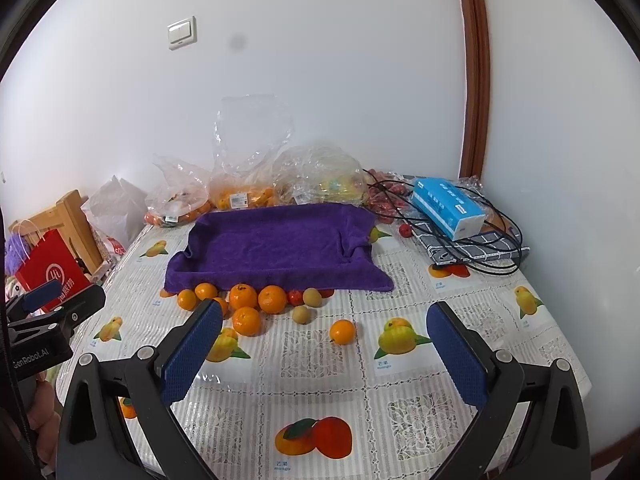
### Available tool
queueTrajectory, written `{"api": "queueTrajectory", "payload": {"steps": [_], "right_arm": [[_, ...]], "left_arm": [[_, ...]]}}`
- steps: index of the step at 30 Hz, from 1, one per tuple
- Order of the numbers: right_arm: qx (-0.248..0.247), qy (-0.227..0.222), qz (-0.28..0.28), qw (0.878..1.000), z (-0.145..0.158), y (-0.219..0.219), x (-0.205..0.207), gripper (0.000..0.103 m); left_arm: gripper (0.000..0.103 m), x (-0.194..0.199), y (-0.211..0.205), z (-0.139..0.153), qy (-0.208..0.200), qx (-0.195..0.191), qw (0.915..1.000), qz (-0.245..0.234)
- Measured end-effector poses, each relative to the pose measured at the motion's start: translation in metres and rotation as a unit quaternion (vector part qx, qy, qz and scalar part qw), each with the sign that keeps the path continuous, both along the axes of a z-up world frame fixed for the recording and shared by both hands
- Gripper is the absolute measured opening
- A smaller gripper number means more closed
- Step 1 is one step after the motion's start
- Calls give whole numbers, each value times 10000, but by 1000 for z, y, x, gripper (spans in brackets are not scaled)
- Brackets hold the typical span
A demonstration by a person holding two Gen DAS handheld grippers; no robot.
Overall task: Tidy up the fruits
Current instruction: 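Move the right tool toward an orange while the left tool approaches another orange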
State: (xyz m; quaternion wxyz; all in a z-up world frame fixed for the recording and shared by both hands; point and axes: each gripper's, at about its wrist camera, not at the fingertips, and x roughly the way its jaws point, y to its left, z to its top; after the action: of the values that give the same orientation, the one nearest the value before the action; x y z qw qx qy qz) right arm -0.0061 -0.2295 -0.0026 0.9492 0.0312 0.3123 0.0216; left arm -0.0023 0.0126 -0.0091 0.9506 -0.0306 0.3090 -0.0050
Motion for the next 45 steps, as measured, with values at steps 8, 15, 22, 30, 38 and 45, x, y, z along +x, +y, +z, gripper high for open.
{"api": "queueTrajectory", "payload": {"steps": [8, 15, 22, 30, 38, 45], "right_arm": [[-33, 64, 5, 10000, -6, 0, 6, 101], [-51, 166, -9, 9998, -18, -3, 22, 101], [-452, 295, -165, 9984, -37, -2, 42, 103], [-419, 637, -280, 9967, -71, -10, 66, 103], [-336, 1005, -332, 9938, -117, -21, 86, 101], [-98, 1117, -155, 9936, -143, -32, 91, 98]], "left_arm": [[103, 7, -1, -7, 109, 28, 9999, -1], [103, 23, 3, -18, 268, 31, 9996, 57], [103, 47, 3, -39, 601, 305, 9976, 148], [103, 69, 11, -65, 921, 325, 9950, 186], [103, 86, 21, -92, 1072, 251, 9936, 264], [101, 105, 33, -115, 1361, 165, 9900, 319]]}}
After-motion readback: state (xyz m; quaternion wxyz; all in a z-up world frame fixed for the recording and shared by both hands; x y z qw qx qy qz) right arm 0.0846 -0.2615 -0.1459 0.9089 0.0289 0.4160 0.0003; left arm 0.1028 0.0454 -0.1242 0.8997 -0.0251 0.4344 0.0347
